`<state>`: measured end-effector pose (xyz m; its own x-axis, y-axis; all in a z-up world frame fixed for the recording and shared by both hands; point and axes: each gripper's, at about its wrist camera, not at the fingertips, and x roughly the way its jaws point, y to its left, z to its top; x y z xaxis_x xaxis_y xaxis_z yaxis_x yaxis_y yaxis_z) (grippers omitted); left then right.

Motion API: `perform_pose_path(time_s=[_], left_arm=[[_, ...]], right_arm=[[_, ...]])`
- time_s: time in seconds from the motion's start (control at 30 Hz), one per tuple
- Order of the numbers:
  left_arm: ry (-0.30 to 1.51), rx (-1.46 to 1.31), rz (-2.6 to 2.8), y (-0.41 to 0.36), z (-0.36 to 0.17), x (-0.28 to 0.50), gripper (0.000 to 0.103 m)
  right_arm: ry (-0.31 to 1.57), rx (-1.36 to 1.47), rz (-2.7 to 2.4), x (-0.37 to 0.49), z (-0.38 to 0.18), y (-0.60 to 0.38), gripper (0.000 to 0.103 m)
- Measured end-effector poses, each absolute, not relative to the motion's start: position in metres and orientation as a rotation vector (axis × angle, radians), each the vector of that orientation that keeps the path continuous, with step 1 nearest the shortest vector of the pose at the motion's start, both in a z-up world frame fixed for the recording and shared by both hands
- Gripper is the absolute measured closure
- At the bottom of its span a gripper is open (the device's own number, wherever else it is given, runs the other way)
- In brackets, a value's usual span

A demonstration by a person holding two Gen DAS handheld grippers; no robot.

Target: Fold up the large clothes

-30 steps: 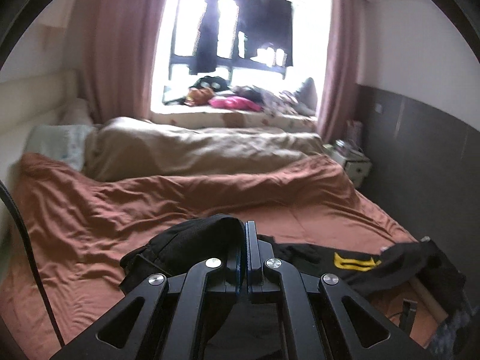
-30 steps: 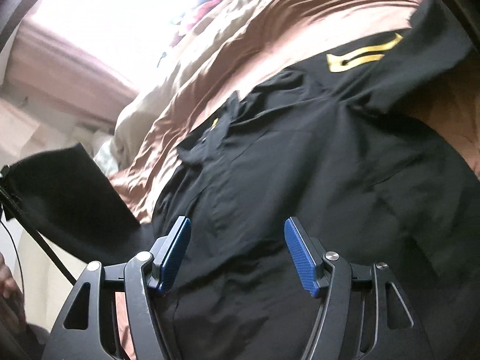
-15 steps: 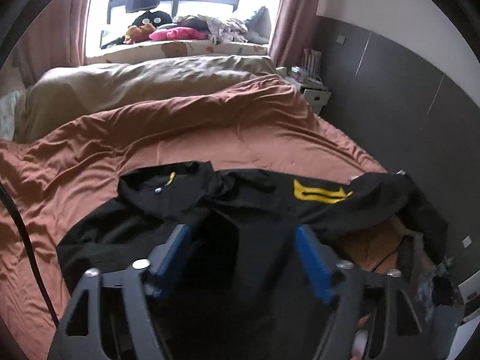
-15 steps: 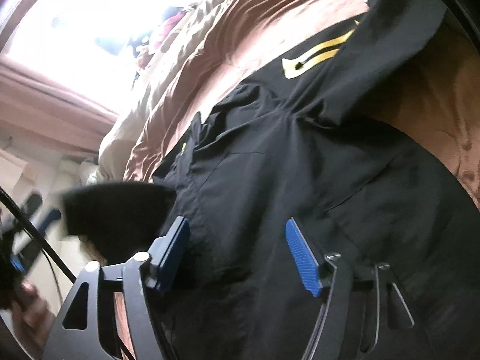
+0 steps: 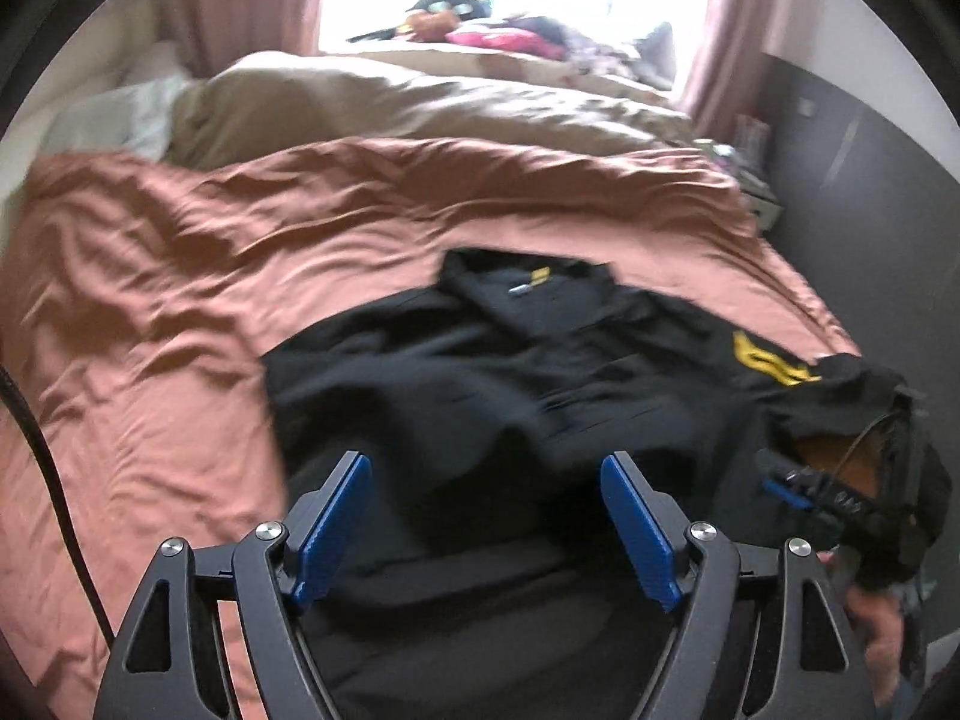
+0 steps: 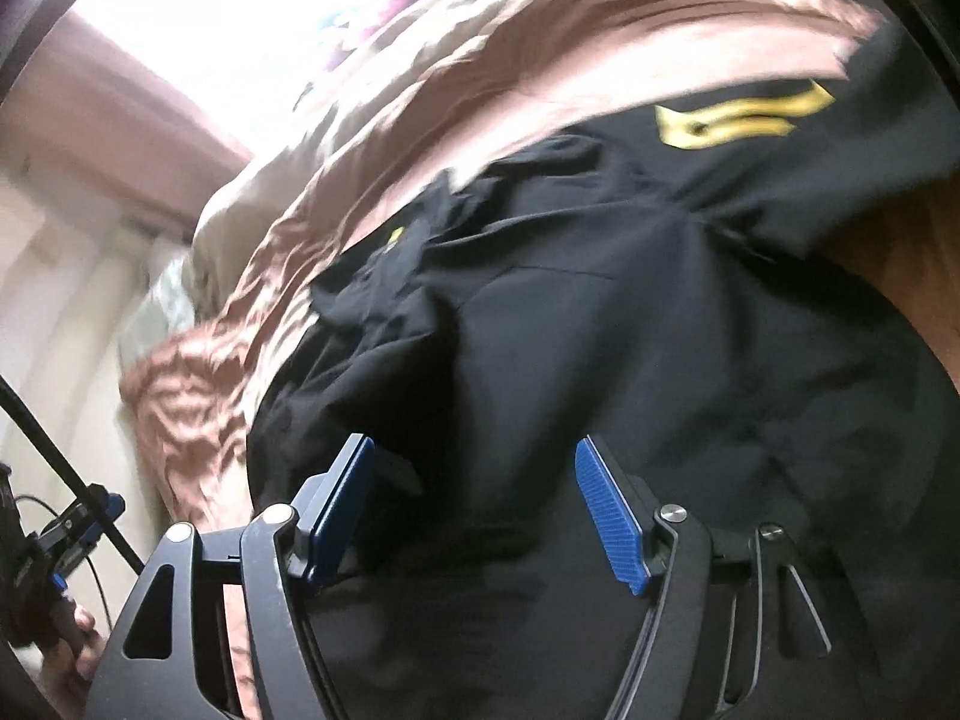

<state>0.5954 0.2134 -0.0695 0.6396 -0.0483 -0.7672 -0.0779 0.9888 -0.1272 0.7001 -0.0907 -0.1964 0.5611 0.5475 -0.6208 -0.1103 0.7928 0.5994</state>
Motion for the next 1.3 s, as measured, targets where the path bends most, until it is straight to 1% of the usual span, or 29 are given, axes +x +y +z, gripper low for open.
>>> perform_pose_path(time_s=[0.03, 0.1, 0.17, 0.27, 0.37, 0.43, 0.5, 0.63, 0.7, 0.8, 0.93, 1.13, 1.3], left_arm=[[0.883, -0.158, 0.033, 0.222, -0.074, 0.591, 0.023], [0.898, -0.175, 0.068, 0.241, -0.085, 0.578, 0.023], [0.919, -0.184, 0.096, 0.255, -0.097, 0.569, 0.023], [0.98, -0.172, 0.146, 0.271, -0.124, 0.564, 0.023], [1.003, -0.162, 0.188, 0.283, -0.149, 0.563, 0.023], [1.018, -0.177, 0.197, 0.292, -0.167, 0.563, 0.03], [1.056, -0.2, 0.202, 0.299, -0.186, 0.566, 0.048], [1.129, -0.192, 0.22, 0.305, -0.217, 0.576, 0.063], [1.142, -0.174, 0.241, 0.308, -0.228, 0.579, 0.074], [1.127, -0.174, 0.24, 0.312, -0.234, 0.58, 0.079], [1.113, -0.212, 0.258, 0.321, -0.235, 0.578, 0.086], [1.117, -0.214, 0.269, 0.321, -0.236, 0.581, 0.087], [1.123, -0.206, 0.29, 0.319, -0.236, 0.583, 0.087]], right_arm=[[0.897, 0.513, 0.42, 0.7, -0.195, -0.083, 0.034], [0.901, 0.453, 0.441, 0.701, -0.193, -0.067, 0.028], [0.895, 0.377, 0.451, 0.699, -0.19, -0.051, 0.025], [0.908, 0.219, 0.429, 0.704, -0.191, -0.024, 0.024], [0.954, 0.17, 0.373, 0.725, -0.204, -0.009, 0.024], [0.951, 0.143, 0.327, 0.736, -0.21, -0.006, 0.024], [0.944, 0.122, 0.315, 0.743, -0.212, 0.001, 0.024], [0.948, 0.051, 0.29, 0.758, -0.224, 0.022, 0.024], [0.942, 0.012, 0.289, 0.762, -0.227, 0.038, 0.024], [0.908, 0.079, 0.339, 0.766, -0.221, 0.038, 0.024], [0.864, 0.234, 0.292, 0.773, -0.218, -0.007, 0.024], [0.892, 0.47, 0.201, 0.783, -0.239, -0.085, 0.024], [0.912, 0.552, 0.201, 0.779, -0.253, -0.106, 0.025]])
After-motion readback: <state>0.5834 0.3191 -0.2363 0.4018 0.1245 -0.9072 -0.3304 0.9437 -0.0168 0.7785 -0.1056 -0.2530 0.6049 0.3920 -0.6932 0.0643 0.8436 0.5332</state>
